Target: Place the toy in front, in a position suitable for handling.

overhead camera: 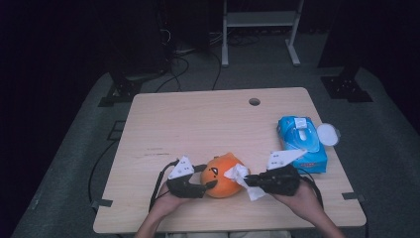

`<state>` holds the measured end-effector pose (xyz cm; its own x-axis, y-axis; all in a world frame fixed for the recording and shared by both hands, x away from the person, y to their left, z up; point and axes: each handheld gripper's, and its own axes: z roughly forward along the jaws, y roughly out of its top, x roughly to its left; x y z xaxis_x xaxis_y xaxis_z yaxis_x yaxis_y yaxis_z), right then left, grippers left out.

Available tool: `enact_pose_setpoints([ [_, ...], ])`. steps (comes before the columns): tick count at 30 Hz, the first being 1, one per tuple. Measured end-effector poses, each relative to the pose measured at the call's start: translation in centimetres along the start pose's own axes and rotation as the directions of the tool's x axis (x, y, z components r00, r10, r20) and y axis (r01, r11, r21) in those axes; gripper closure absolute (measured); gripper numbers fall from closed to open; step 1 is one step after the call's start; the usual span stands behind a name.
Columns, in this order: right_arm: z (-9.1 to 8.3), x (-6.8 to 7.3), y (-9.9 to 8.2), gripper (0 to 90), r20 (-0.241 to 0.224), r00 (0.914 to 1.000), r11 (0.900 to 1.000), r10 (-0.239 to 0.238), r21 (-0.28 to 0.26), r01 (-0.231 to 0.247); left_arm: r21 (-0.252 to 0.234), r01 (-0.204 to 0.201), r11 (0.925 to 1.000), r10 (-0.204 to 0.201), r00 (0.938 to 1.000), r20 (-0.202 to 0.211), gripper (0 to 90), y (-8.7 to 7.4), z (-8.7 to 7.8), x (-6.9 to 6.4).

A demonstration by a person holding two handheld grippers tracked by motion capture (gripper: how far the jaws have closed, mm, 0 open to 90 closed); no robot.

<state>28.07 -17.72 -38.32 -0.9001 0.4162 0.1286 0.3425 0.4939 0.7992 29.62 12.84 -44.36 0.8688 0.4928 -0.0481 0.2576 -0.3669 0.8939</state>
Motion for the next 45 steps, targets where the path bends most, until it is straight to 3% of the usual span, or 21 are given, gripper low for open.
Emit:
enact_pose_setpoints([
  [1,0.9,-0.3,0.2,84.4,0.026,0.9997,0.9999,-0.003,0.013,0.002,0.002,-0.01,0.9999,0.01,0.9999,0.001,33.4,0.0,0.0,-0.1],
  [3,2.0,-0.6,0.5,83.2,0.035,0.9994,0.9998,-0.005,0.018,0.005,0.003,-0.018,0.9998,0.018,0.9998,0.0,33.5,0.1,0.1,-0.2],
  [5,2.9,-0.6,0.8,81.4,0.087,0.9953,0.9988,-0.044,0.025,0.042,0.003,-0.025,0.9997,0.025,0.9997,0.0,33.6,0.2,0.2,-0.2],
  [11,3.5,-0.7,1.0,65.9,0.154,0.9839,0.9953,-0.09,-0.021,0.095,0.007,-0.04,0.9992,0.04,0.9992,0.004,34.5,0.2,0.3,-0.5],
  [15,3.7,-1.8,0.9,58.9,0.158,0.986,0.9963,-0.053,-0.058,0.063,0.019,-0.087,0.996,0.087,0.9961,0.019,36.5,0.3,0.6,-1.3],
  [19,4.3,-3.3,0.4,55.9,0.131,0.991,0.9968,0.029,-0.078,-0.018,0.034,-0.128,0.9912,0.127,0.9915,0.029,36.9,0.5,0.9,-1.7],
  [21,4.7,-3.8,0.1,57.9,0.105,0.9922,0.9937,0.068,-0.096,-0.058,0.032,-0.122,0.9921,0.12,0.9921,0.036,36.9,0.5,0.9,-1.6],
  [25,5.0,-4.0,-0.3,74.8,0.089,0.9904,0.9876,0.106,-0.126,-0.094,0.028,-0.109,0.9937,0.107,0.993,0.05,35.9,0.3,0.8,-1.4],
  [30,4.2,-2.8,-0.5,80.8,0.122,0.9911,0.9891,0.052,-0.144,-0.034,0.021,-0.085,0.9961,0.084,0.9951,0.052,34.5,0.1,0.7,-1.2],
  [35,3.6,0.2,-0.6,81.2,0.063,0.9973,0.9904,-0.038,-0.13,0.046,0.017,-0.059,0.9981,0.059,0.9977,0.034,34.4,0.2,0.8,-0.8],
  [37,3.5,0.9,-1.2,81.2,0.096,0.992,0.9913,-0.082,-0.095,0.091,0.017,-0.038,0.9991,0.037,0.9989,0.028,34.5,0.1,0.8,-0.6],
  [40,3.0,-0.5,-2.6,81.4,0.135,0.9903,0.9949,-0.034,-0.089,0.046,0.012,-0.015,0.9998,0.015,0.9997,0.02,35.3,0.0,0.8,-0.4],
  [42,2.3,-1.3,-3.4,81.5,0.18,0.9836,0.9958,0.008,-0.091,0.008,0.014,-0.003,0.9999,0.002,0.9999,0.014,36.2,0.1,0.8,-0.1],
  [45,2.6,0.0,-3.4,81.5,0.172,0.9849,0.9943,-0.02,-0.1,0.038,0.007,0.022,0.9997,-0.022,0.9998,0.0,37.4,0.0,1.1,0.3],
])
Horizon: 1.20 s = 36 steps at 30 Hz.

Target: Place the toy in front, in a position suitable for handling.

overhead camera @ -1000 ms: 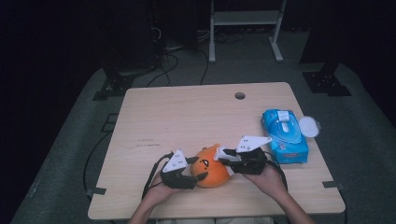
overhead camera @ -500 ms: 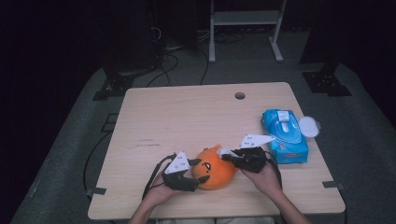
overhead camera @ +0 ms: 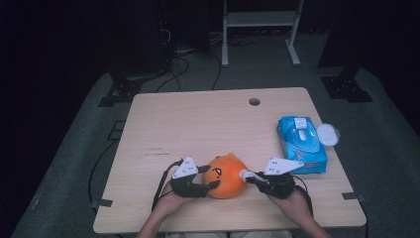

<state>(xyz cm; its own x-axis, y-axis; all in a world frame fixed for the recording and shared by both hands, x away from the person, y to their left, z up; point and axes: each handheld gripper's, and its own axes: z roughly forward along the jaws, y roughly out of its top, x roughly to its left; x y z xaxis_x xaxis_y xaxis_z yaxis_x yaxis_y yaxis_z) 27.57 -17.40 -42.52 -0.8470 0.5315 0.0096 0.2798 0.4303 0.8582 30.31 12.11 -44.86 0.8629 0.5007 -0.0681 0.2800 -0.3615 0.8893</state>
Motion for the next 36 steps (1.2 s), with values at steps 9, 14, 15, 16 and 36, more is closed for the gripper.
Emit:
enact_pose_setpoints([
  [9,0.6,-0.8,0.5,81.5,0.046,0.999,0.9995,0.004,-0.03,-0.003,-0.01,0.063,0.998,-0.063,0.998,0.01,38.9,-0.6,-0.5,1.5],
  [14,1.2,0.7,0.5,81.4,-0.01,0.9999,0.999,-0.001,-0.044,0.001,0.001,0.045,0.999,-0.045,0.999,0.006,38.6,-0.3,-0.1,1.2],
  [15,1.5,1.3,0.8,81.4,-0.015,0.9995,0.9987,-0.027,-0.044,0.026,0.001,0.039,0.9992,-0.039,0.9992,0.004,38.5,-0.3,-0.1,1.2],
  [16,1.8,1.9,1.3,81.5,-0.013,0.9978,0.997,-0.065,-0.042,0.064,0.002,0.045,0.999,-0.045,0.999,0.003,38.6,-0.3,-0.1,1.2],
  [36,0.6,-1.9,0.1,81.5,0.071,0.9964,0.9982,0.046,-0.041,-0.043,0.005,0.015,0.9999,-0.016,0.9997,0.021,39.2,-0.3,-0.3,1.0],
])
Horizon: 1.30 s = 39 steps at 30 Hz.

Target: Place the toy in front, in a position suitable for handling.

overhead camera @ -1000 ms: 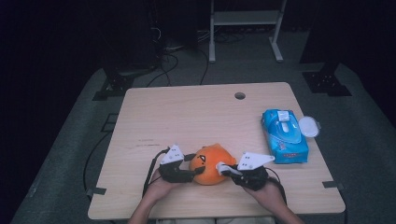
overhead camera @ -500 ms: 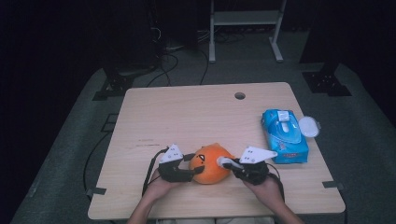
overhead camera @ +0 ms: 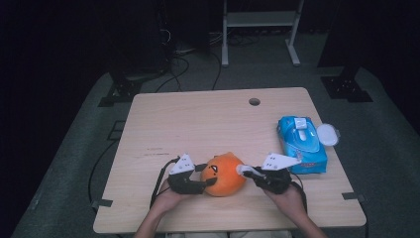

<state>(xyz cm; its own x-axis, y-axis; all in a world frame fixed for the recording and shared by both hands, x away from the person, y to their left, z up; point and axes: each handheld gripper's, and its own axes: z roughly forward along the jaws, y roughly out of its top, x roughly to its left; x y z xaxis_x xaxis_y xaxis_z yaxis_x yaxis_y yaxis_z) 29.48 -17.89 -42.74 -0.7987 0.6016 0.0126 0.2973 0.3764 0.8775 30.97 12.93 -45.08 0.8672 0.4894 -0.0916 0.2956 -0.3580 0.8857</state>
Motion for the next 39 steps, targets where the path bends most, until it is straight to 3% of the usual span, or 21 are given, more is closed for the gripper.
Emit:
enact_pose_setpoints([
  [2,-0.2,-1.1,-0.7,81.5,-0.017,0.9974,0.9975,0.07,0.0,-0.07,0.003,-0.009,1.0,0.009,1.0,0.002,39.2,0.1,0.1,-0.1],
  [5,0.0,0.1,-0.1,81.4,-0.05,0.9984,0.9995,0.028,-0.014,-0.028,0.002,-0.001,1.0,0.001,1.0,0.004,38.7,0.1,0.2,0.1],
  [7,0.2,0.7,0.4,81.5,-0.048,0.9988,1.0,0.005,-0.008,-0.005,0.005,0.008,1.0,-0.008,1.0,0.002,37.7,0.1,0.0,0.2],
  [10,0.4,-0.1,-0.2,81.5,-0.028,0.9986,0.9989,0.046,0.011,-0.046,-0.015,0.079,0.9968,-0.079,0.9969,0.002,22.6,1.0,-0.9,0.3],
  [13,0.2,-0.5,-0.8,81.6,-0.013,0.9976,0.9974,0.068,0.023,-0.068,0.009,0.071,0.9974,-0.071,0.9974,-0.002,15.7,1.1,-1.0,-0.1],
  [15,0.1,-0.2,-0.8,81.6,-0.023,0.9966,0.9967,0.079,0.018,-0.079,0.048,0.075,0.996,-0.076,0.9969,0.022,19.5,0.7,-0.5,-0.3],
  [18,0.4,1.0,-0.2,81.6,-0.071,0.9954,0.9977,0.066,-0.014,-0.067,0.049,0.042,0.9979,-0.043,0.9988,0.021,30.9,0.7,0.0,-0.5],
  [21,1.2,3.2,0.9,81.5,-0.132,0.9912,0.9992,-0.016,-0.039,0.011,0.058,-0.004,0.9983,0.003,0.9998,0.02,34.8,1.1,0.1,-0.8],
  [24,1.4,3.2,1.5,81.6,-0.112,0.9929,0.9984,-0.042,-0.042,0.037,0.041,0.028,0.9988,-0.029,0.9993,0.021,33.3,1.0,-0.3,-0.4],
  [27,1.0,1.4,0.9,81.6,-0.053,0.9986,0.9993,0.001,-0.036,-0.003,0.031,0.092,0.9953,-0.091,0.9958,-0.01,17.6,1.1,-0.9,-0.3],
  [29,0.6,0.7,0.5,81.6,-0.045,0.9981,0.9984,0.042,-0.037,-0.044,0.057,0.09,0.9943,-0.09,0.9959,-0.003,15.9,0.8,-0.6,-0.4],
  [31,0.6,1.1,0.6,81.6,-0.063,0.9974,0.9985,0.035,-0.039,-0.037,0.062,0.08,0.9949,-0.082,0.9963,0.028,26.4,0.7,-0.2,-0.6],
  [34,1.3,3.5,1.2,81.6,-0.134,0.9907,0.9985,-0.021,-0.054,0.014,0.073,0.034,0.9968,-0.035,0.9993,0.01,35.4,1.1,0.1,-1.0],
  [36,1.6,4.3,1.6,81.6,-0.157,0.9857,0.997,-0.061,-0.056,0.053,0.076,0.03,0.9966,-0.031,0.9995,0.006,38.3,1.1,0.0,-1.0],
  [39,1.3,3.7,1.9,81.6,-0.111,0.9915,0.9964,-0.067,-0.059,0.061,0.072,0.041,0.9966,-0.041,0.9991,0.008,38.8,0.9,0.0,-0.8],
])
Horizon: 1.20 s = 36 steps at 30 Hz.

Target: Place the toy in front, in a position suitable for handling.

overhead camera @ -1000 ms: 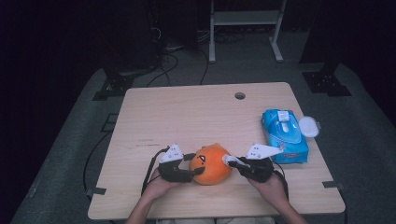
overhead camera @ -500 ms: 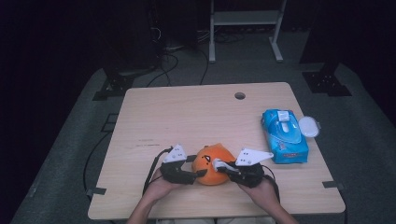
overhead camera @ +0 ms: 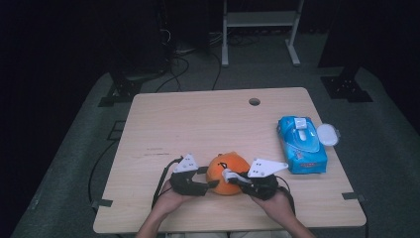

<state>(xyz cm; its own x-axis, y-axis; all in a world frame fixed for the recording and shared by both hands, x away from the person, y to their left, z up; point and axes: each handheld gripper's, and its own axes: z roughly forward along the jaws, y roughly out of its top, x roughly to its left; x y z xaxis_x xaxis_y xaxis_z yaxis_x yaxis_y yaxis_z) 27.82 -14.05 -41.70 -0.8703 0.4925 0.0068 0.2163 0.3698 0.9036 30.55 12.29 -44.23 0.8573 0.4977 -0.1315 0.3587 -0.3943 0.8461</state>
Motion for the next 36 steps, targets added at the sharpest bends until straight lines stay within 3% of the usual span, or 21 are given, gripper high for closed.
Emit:
enact_pose_setpoints([
  [2,-0.6,-1.3,-0.4,81.6,0.071,0.9975,0.9999,0.006,0.015,-0.007,-0.011,0.02,0.9997,-0.02,0.9998,0.008,35.8,-0.1,0.0,0.1],
  [4,-1.0,-2.0,-1.0,81.6,0.069,0.9965,0.9987,0.048,0.014,-0.049,-0.022,0.055,0.9983,-0.054,0.9981,0.031,26.9,0.1,0.3,0.0],
  [6,-1.0,-1.6,-1.1,81.7,0.05,0.9972,0.9983,0.055,0.017,-0.056,-0.014,0.043,0.999,-0.042,0.9985,0.035,24.4,0.1,0.7,-0.4],
  [7,-0.8,-1.0,-1.1,81.7,0.007,0.9981,0.998,0.062,0.012,-0.062,-0.014,0.03,0.9994,-0.03,0.9992,0.025,24.6,0.1,0.9,-0.5],
  [9,0.0,0.4,-0.8,81.7,-0.034,0.9991,0.9996,0.024,0.016,-0.023,-0.001,-0.003,1.0,0.003,1.0,0.003,29.7,0.2,0.9,-0.8],
  [12,0.3,0.4,0.0,81.7,-0.026,0.9996,1.0,0.008,0.006,-0.007,-0.003,-0.021,0.9998,0.021,0.9997,-0.01,35.6,0.2,0.7,-0.9],
  [14,-0.3,-0.7,0.1,81.7,0.026,0.9995,0.9998,0.018,-0.007,-0.018,-0.003,-0.031,0.9995,0.031,0.9995,-0.01,35.8,0.2,0.8,-0.9],
  [17,-1.0,-2.4,-0.7,81.7,0.093,0.9948,0.999,0.041,0.01,-0.042,-0.021,0.017,0.9996,-0.017,0.9997,0.017,29.4,0.3,0.9,-0.8],
  [20,-1.0,-2.2,-1.3,81.8,0.057,0.9954,0.9968,0.076,0.021,-0.077,-0.021,0.07,0.9973,-0.069,0.997,0.033,17.8,0.5,1.2,-0.8],
  [22,-0.6,-1.2,-1.0,81.8,0.009,0.9974,0.9971,0.072,0.021,-0.072,-0.021,0.045,0.9988,-0.045,0.999,0.0,20.0,0.5,1.4,-1.1],
  [24,-0.3,-0.1,-0.2,81.8,-0.001,0.9995,0.9993,0.031,0.02,-0.031,-0.027,0.019,0.9995,-0.02,0.9997,-0.017,29.2,0.6,1.3,-1.2],
  [25,-0.2,0.1,0.2,81.8,-0.006,0.9998,0.9998,0.02,0.009,-0.019,-0.028,-0.012,0.9995,0.011,0.9995,-0.03,32.4,0.7,1.3,-1.5],
  [28,-0.4,-0.3,0.9,81.8,0.035,0.9994,0.9999,-0.001,-0.014,0.001,-0.005,-0.126,0.992,0.126,0.9906,-0.054,37.0,0.9,1.5,-2.7],
  [30,-0.9,-1.2,0.8,81.8,0.077,0.997,0.9998,0.011,-0.015,-0.01,-0.002,-0.147,0.9891,0.147,0.9879,-0.05,37.0,0.9,1.5,-2.9],
  [32,-1.4,-2.3,0.2,81.8,0.105,0.994,0.9995,0.031,-0.001,-0.031,-0.013,-0.107,0.9941,0.107,0.9937,-0.033,34.4,0.9,1.5,-2.6],
  [34,-1.5,-2.7,-0.4,81.8,0.098,0.9929,0.9976,0.068,0.008,-0.069,-0.04,-0.017,0.9991,0.017,0.9999,-0.001,24.1,1.0,1.5,-2.1],
  [36,-1.4,-2.2,-0.6,81.9,0.083,0.9945,0.9976,0.065,0.02,-0.066,-0.043,0.065,0.997,-0.065,0.9979,0.007,14.1,1.1,1.7,-1.8],
])
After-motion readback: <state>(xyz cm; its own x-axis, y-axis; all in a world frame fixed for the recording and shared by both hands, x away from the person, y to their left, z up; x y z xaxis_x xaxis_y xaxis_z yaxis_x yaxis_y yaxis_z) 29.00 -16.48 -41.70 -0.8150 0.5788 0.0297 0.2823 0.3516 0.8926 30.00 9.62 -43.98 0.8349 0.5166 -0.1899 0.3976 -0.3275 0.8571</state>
